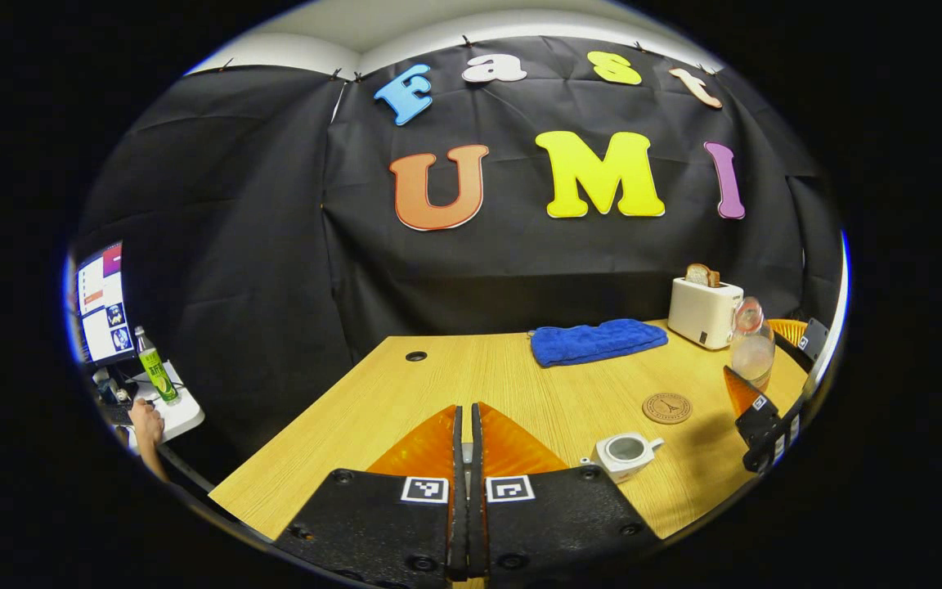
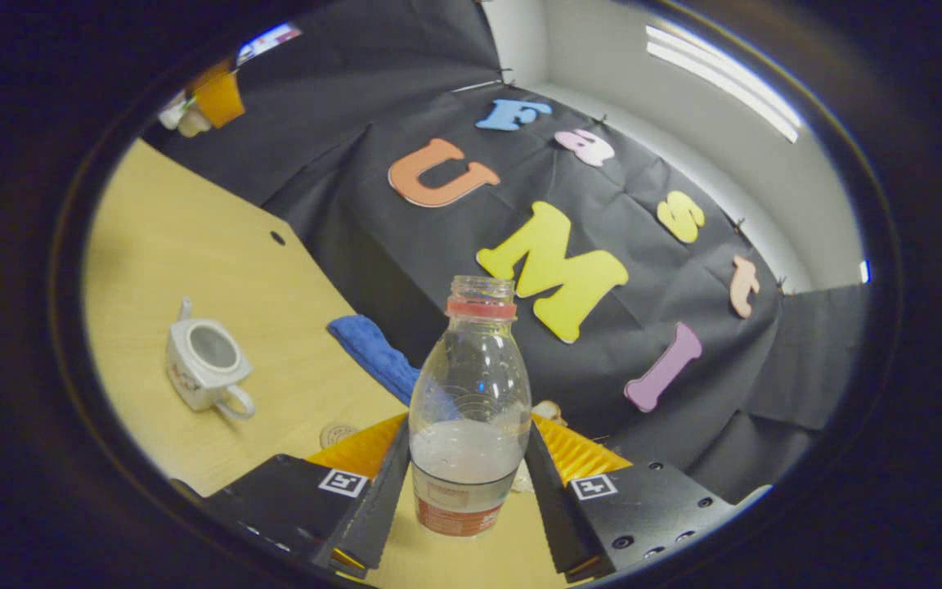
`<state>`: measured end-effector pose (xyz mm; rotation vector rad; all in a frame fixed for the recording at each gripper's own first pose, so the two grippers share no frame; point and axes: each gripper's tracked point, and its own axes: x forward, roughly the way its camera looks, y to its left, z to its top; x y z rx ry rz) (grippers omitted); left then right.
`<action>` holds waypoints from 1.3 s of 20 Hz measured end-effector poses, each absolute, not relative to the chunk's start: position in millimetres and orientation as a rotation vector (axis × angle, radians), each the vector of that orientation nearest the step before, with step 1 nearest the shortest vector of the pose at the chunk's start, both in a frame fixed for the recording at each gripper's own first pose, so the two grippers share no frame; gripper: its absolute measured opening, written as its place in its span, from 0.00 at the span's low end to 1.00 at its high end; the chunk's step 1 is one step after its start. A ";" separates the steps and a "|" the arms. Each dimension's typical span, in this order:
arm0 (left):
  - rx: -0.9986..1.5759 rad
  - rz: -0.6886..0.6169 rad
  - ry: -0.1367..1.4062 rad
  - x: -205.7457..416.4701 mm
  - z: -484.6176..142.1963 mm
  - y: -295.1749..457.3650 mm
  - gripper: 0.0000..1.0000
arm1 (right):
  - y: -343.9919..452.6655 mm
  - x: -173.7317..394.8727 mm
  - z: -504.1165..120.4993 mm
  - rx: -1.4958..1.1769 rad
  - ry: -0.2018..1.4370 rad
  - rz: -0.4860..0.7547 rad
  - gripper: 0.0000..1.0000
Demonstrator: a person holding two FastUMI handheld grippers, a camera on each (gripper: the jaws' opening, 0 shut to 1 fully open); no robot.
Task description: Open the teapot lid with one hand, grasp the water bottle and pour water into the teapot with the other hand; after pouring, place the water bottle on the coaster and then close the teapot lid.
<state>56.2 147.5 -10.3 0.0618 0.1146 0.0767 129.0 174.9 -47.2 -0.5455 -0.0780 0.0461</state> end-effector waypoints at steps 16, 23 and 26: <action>0.063 0.097 0.126 58.8 -13.5 154.7 0.03 | 193.9 217.5 -62.1 0.161 0.097 0.165 0.75; 0.076 0.088 0.126 58.5 -14.6 150.2 0.03 | 203.0 238.6 -82.3 0.139 0.113 0.164 0.77; 0.077 0.093 0.145 62.5 -21.0 153.8 0.03 | 202.8 239.7 -81.6 0.130 0.111 0.170 0.75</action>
